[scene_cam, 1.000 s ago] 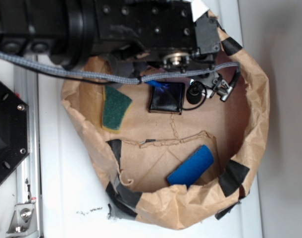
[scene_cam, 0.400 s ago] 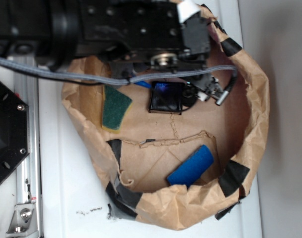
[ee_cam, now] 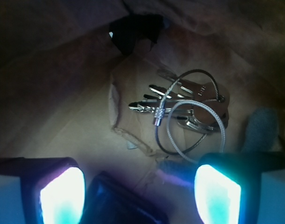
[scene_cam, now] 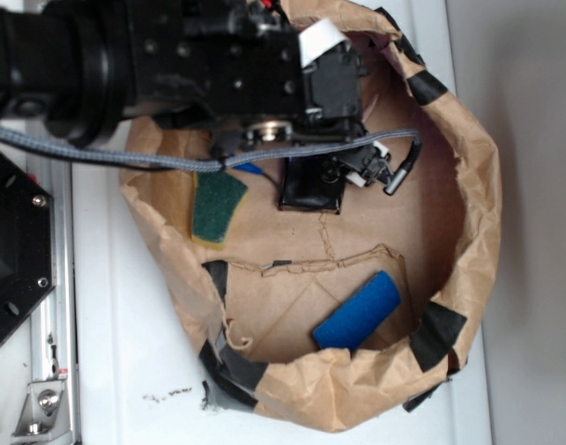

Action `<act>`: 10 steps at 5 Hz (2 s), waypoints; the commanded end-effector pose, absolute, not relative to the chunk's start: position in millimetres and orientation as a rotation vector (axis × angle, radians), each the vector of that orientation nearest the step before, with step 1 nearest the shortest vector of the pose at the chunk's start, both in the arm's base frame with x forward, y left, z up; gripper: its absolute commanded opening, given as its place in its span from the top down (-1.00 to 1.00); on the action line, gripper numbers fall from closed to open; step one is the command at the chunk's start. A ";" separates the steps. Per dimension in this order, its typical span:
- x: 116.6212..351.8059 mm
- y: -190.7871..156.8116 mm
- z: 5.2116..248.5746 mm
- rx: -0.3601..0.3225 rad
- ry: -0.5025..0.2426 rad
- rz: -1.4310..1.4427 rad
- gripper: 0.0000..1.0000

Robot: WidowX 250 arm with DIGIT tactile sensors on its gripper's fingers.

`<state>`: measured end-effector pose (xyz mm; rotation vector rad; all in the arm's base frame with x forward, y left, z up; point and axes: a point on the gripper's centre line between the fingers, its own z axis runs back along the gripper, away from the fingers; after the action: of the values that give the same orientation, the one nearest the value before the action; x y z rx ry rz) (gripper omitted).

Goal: Grab the black box.

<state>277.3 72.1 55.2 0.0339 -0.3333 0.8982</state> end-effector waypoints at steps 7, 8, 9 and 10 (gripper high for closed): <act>257.2 65.4 46.5 0.020 -0.353 0.783 -1.00; 257.5 61.9 46.3 0.009 -0.317 0.772 -1.00; 259.6 60.2 45.8 0.006 -0.289 0.773 -1.00; 259.6 59.2 50.2 -0.006 -0.256 0.775 -1.00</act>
<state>261.2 52.4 45.4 0.0031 -0.2529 0.7712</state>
